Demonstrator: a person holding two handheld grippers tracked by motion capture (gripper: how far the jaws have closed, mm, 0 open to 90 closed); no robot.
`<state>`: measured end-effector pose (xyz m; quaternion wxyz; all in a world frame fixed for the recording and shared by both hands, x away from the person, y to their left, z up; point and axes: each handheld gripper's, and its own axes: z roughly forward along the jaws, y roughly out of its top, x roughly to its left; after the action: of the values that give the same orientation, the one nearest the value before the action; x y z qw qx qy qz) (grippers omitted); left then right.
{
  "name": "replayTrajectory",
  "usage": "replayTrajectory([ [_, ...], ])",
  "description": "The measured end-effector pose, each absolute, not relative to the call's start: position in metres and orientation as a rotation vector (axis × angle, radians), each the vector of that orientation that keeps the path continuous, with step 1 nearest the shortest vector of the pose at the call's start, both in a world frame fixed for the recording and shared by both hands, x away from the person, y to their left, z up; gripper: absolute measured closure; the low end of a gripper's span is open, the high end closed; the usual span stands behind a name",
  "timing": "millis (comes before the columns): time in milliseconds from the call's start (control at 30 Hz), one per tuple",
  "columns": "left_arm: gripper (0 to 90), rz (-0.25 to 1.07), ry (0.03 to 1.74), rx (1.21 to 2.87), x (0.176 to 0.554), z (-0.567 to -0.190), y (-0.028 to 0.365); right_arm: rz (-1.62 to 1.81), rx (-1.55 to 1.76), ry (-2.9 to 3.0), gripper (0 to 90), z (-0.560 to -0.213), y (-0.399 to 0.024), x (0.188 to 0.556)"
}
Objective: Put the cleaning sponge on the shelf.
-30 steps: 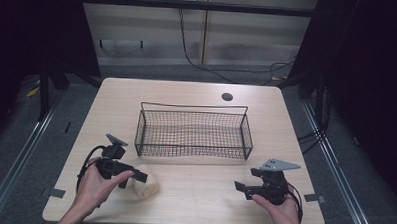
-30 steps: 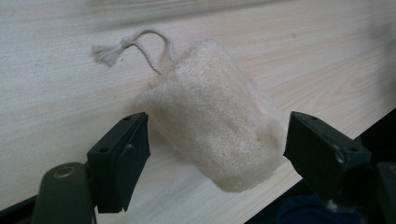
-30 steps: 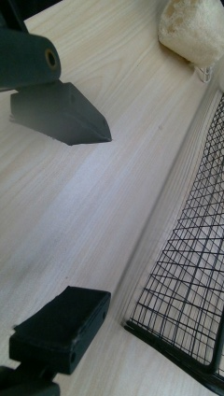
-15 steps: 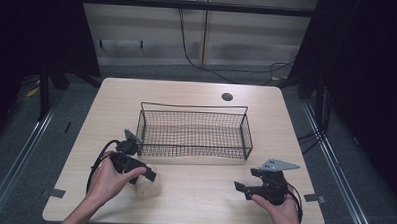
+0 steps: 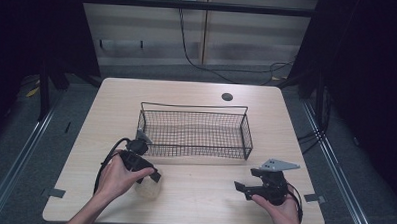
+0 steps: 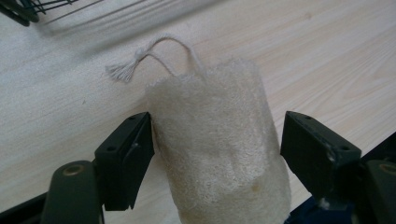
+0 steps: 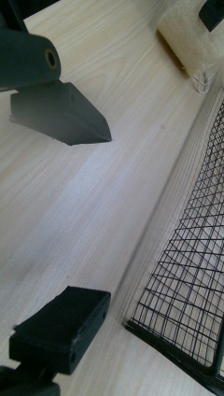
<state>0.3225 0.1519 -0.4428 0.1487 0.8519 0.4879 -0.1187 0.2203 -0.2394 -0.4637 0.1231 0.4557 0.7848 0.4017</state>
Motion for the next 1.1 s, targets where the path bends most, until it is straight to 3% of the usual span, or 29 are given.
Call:
replayTrajectory([
  [600,25.2,-0.376,1.307,2.593,0.324,-0.449,0.143,1.156,1.333,2.301,19.2,-0.464,-0.239,0.220],
  [1100,26.2,-0.332,1.256,2.695,0.321,-0.449,0.141,1.153,1.336,2.304,19.3,-0.464,-0.239,0.220],
])
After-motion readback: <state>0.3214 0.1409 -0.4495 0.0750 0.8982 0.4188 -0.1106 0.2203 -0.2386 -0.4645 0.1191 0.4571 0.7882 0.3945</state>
